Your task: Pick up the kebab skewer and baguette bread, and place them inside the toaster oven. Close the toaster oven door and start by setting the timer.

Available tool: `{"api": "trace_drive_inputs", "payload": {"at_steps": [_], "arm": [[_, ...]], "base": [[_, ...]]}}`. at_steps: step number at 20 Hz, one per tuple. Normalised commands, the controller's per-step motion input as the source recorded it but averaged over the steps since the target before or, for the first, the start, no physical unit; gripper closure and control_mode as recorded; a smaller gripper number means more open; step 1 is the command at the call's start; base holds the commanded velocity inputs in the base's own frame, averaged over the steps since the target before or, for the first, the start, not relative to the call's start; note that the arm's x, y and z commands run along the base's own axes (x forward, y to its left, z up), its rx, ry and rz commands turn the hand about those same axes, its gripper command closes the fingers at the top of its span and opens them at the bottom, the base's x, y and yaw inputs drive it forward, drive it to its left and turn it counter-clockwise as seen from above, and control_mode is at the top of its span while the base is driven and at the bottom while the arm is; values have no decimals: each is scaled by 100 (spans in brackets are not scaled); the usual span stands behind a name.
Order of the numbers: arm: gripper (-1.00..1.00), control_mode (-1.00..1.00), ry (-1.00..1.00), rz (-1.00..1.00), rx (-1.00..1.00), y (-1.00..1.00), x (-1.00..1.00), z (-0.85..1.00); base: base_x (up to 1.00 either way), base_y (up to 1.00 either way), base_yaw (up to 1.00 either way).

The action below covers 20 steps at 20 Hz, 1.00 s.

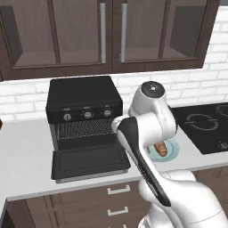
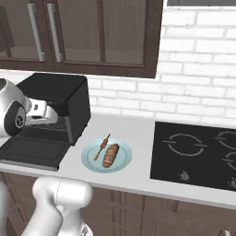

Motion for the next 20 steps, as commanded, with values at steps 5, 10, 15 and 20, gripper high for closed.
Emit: {"api": "trace_drive_inputs", "payload": {"at_steps": [5,10,15,20], "arm": [[-100,-100,0,1,-7,67,0,-5],[-100,-100,0,1,-6,57,3,-13],[-100,-100,0,0,-6,38,16,-6],[-100,-100,-12,13,-13,1,13,-58]], "base": [[0,0,0],[0,0,0],[0,0,0],[0,0,0]]}}
